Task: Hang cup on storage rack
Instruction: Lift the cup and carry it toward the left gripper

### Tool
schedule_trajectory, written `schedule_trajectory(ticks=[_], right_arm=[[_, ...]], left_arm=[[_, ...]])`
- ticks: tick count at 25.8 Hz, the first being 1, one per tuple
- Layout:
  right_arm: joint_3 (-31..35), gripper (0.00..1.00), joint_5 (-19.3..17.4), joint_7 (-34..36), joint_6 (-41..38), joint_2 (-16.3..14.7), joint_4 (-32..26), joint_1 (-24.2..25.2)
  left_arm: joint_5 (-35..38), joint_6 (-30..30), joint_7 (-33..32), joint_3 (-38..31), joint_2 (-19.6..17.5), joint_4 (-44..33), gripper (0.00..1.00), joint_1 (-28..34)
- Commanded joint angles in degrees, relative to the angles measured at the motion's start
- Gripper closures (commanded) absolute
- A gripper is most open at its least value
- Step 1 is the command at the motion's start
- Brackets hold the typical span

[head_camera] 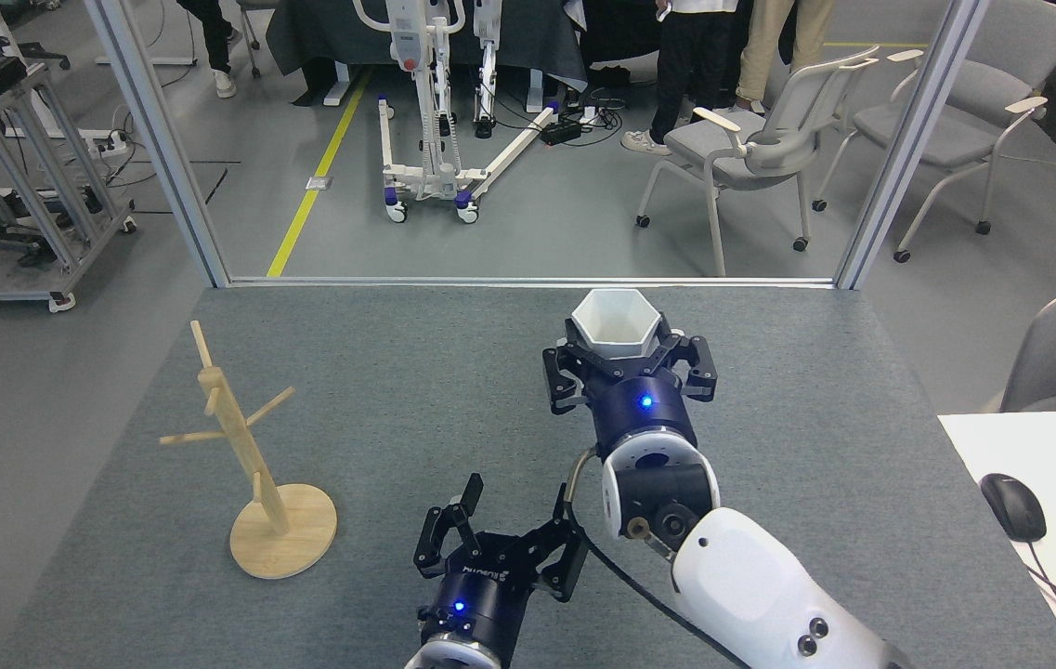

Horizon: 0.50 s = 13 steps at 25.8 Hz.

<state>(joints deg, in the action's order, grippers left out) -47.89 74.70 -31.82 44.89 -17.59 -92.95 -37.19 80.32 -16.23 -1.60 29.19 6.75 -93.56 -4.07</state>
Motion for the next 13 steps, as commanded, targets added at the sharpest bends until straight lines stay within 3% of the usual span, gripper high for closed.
schedule_trajectory(ticks=[1, 3, 13], right_arm=[[-0.8, 1.00, 3.2, -1.4, 0.5, 2.5, 0.2, 0.0], [-0.8, 1.00, 3.3, -1.7, 0.5, 3.2, 0.2, 0.1], [-0.8, 1.00, 3.8, -1.7, 0.5, 5.4, 0.5, 0.3]], left_arm=[[5.2, -7.0, -0.2, 3.5, 0.4, 0.3, 0.01, -2.1], [8.4, -9.8, -0.2, 4.8, 0.4, 0.4, 0.01, -3.2], [9.2, -9.8, -1.5, 5.9, 1.0, 3.0, 0.02, -5.9]])
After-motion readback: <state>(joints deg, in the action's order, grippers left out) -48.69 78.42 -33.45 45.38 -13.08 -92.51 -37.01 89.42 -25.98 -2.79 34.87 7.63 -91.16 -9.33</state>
